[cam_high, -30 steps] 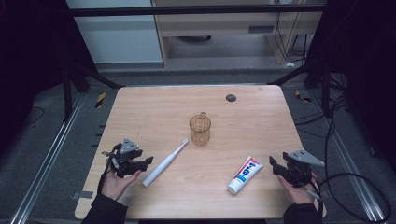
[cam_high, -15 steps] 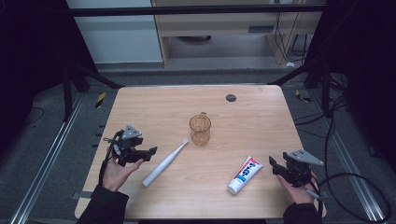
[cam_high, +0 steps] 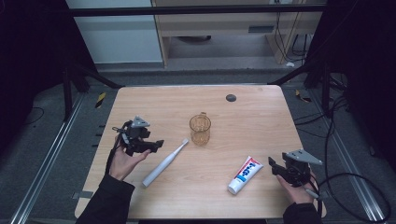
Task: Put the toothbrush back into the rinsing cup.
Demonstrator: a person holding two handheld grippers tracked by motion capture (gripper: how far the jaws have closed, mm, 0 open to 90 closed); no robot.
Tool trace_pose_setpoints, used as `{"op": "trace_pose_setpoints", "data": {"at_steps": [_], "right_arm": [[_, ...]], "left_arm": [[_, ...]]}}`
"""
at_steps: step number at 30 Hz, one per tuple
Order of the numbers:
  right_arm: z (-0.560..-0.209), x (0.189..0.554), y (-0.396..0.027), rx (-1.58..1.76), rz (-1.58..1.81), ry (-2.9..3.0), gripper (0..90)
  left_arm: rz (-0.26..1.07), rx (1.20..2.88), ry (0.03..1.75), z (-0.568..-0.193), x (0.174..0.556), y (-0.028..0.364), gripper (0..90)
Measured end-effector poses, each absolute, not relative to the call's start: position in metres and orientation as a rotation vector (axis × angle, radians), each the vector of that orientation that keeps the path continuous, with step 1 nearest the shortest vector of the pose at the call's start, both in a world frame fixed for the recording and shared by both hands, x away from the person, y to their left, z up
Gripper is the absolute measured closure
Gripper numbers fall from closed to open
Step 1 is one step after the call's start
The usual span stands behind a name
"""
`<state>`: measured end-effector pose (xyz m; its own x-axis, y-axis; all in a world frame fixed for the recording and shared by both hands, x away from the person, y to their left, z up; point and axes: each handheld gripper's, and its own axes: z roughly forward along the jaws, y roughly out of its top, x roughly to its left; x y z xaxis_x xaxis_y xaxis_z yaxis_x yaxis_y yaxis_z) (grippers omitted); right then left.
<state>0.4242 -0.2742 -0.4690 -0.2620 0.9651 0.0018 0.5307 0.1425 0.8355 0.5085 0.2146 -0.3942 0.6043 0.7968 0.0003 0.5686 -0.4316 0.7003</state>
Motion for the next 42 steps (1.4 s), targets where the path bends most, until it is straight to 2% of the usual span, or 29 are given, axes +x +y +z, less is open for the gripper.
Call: {"op": "trace_pose_setpoints", "data": {"at_steps": [12,42], "right_arm": [[-0.471,0.425,-0.273,1.422,1.002,1.886,41.4],[-0.472,0.426,-0.273,1.418,0.996,1.910,41.7]], "left_arm": [[0.400,2.262,1.029,-0.407,0.519,0.188,39.6],[0.287,2.470,1.022,-0.443,0.527,0.168,51.1]]}}
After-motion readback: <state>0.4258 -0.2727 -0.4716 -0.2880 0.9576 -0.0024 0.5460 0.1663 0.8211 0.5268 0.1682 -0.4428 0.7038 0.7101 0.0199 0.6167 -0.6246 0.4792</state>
